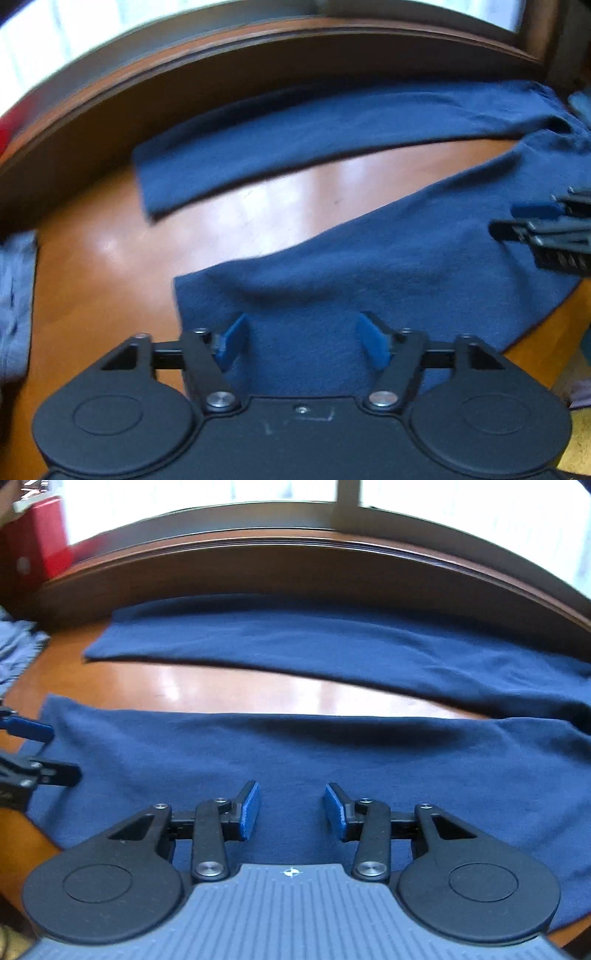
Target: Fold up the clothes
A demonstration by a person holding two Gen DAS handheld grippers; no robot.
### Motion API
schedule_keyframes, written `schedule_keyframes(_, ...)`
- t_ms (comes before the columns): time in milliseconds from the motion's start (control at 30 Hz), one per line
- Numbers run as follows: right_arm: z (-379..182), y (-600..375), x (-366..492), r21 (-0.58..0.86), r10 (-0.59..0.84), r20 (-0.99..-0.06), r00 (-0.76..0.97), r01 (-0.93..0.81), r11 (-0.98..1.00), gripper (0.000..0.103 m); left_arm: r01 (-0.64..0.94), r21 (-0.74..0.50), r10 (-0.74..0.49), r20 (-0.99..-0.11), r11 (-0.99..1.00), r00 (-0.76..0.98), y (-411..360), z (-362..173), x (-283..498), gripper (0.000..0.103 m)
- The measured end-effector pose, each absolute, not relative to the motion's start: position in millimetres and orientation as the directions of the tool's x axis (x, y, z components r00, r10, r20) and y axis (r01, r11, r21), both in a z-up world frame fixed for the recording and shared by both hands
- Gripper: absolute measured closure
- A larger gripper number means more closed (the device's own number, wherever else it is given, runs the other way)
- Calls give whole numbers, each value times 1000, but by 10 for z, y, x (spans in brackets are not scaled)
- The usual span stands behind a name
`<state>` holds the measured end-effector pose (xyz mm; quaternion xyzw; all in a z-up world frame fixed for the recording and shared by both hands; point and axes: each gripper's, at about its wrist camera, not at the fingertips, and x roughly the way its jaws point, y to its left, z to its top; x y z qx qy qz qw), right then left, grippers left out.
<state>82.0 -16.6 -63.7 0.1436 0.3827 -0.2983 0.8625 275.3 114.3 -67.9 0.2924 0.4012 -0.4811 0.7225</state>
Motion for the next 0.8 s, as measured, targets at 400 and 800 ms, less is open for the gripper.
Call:
schedule_keyframes(400,-501,-187,354,172,-295,-660,691,521,836,54,817,163,-364,-835,552,413,1630,-419,2328,29)
schedule_keyframes(800,-382,-1376,-2562,120,-590,-650,479,831,543,46,915,66,-560,-772,398,300,241,-316,83,28)
